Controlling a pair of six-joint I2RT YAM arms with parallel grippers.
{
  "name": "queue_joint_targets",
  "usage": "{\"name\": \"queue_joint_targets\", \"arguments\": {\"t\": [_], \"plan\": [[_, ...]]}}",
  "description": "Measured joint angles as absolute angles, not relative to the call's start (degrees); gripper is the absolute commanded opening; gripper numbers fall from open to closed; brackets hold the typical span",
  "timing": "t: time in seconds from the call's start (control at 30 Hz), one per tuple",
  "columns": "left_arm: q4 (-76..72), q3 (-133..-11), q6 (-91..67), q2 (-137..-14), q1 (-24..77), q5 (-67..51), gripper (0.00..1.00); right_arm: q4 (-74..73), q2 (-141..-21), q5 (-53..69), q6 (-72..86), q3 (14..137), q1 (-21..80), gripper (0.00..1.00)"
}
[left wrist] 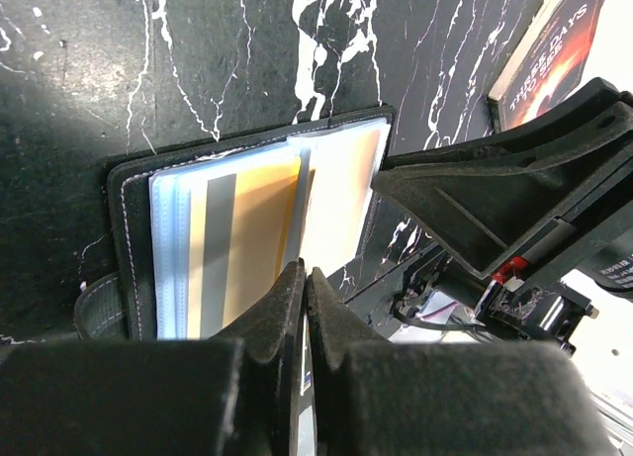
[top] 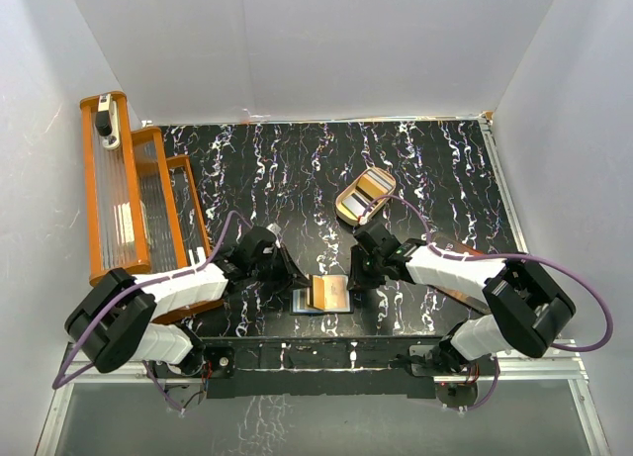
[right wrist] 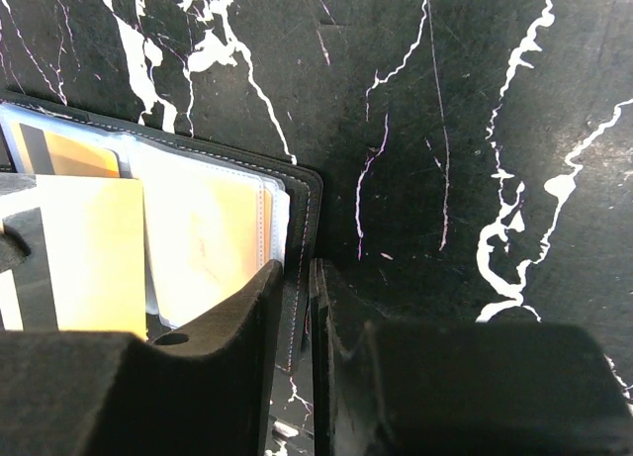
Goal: Put the credit cards into the card holder
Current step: Insert the credit card into the card holder.
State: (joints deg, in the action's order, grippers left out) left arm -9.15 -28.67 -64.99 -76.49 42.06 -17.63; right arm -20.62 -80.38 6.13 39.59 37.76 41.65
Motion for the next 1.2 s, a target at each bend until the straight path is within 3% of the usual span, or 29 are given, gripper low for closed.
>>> {"name": "queue_joint_targets", "arguments": {"t": [0.43, 1.2], "plan": [[-7.4, -28.38, -65.84, -72.84, 42.06, -16.1, 0.0, -20.58, -80.18, 5.52, 40.25, 37.6, 41.91, 0.16], [-15.09, -25.85, -62.5, -80.99, 42.04, -18.7, 0.0, -20.56, -80.16, 5.5, 40.4, 37.6, 42.02, 0.16]]}}
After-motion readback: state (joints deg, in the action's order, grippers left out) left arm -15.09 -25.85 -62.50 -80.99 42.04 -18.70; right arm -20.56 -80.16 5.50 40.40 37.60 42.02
